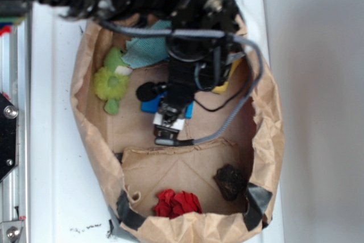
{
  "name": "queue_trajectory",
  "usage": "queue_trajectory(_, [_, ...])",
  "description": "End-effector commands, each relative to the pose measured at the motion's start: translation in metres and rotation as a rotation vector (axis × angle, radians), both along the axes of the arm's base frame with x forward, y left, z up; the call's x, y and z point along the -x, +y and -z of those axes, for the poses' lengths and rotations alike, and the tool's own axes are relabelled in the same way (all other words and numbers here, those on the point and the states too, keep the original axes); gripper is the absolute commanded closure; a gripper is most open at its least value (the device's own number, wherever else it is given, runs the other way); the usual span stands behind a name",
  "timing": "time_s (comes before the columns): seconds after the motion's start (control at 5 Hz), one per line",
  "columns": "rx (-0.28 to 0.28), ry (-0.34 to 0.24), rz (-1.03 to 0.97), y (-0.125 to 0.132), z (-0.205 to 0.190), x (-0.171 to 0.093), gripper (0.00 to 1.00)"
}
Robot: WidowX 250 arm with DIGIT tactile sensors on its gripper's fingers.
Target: Grab the blue block.
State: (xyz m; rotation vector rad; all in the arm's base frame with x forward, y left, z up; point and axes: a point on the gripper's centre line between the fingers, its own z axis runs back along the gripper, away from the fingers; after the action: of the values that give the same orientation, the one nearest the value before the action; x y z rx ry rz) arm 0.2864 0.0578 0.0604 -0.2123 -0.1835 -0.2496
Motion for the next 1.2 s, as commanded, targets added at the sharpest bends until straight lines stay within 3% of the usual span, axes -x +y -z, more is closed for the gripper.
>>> queue_trajectory(0.0, [-0.05, -0.071, 0.026, -0.003, -0.005, -0.009, 0.0])
queue_trajectory(0.4, [-0.084, -0.068, -0.043, -0.015, 0.007, -0.017, 0.0])
queue_trajectory(1.0, [-0.084, -0.068, -0.043, -0.015, 0.007, -0.017, 0.0])
